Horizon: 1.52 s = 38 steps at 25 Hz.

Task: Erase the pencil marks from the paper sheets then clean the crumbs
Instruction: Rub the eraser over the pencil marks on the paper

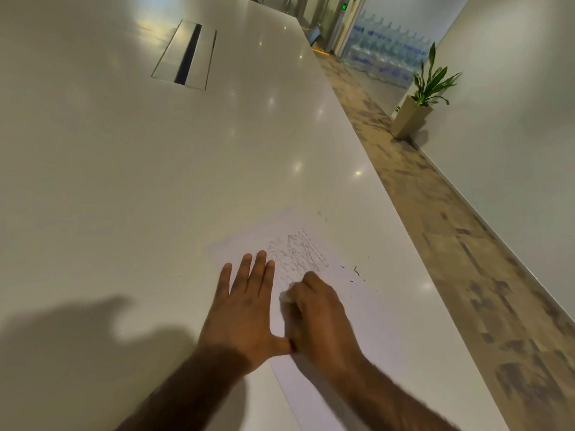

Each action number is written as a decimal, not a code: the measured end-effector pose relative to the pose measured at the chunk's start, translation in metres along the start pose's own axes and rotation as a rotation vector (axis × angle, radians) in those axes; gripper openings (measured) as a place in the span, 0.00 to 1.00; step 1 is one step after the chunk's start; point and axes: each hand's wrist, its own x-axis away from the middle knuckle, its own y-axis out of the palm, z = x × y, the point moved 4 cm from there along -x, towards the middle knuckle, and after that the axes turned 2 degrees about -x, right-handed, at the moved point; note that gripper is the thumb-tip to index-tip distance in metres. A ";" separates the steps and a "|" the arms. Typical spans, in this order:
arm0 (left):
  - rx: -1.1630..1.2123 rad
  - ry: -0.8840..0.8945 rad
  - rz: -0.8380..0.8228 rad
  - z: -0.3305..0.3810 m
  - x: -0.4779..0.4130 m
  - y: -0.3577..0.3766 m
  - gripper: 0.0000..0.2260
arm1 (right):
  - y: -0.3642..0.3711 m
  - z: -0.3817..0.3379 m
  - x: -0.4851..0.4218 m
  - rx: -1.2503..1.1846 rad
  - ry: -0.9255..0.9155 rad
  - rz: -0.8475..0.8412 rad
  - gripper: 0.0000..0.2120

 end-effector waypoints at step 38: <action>0.048 -0.003 -0.078 0.002 0.001 -0.002 0.62 | -0.034 0.055 -0.048 0.130 0.208 0.098 0.11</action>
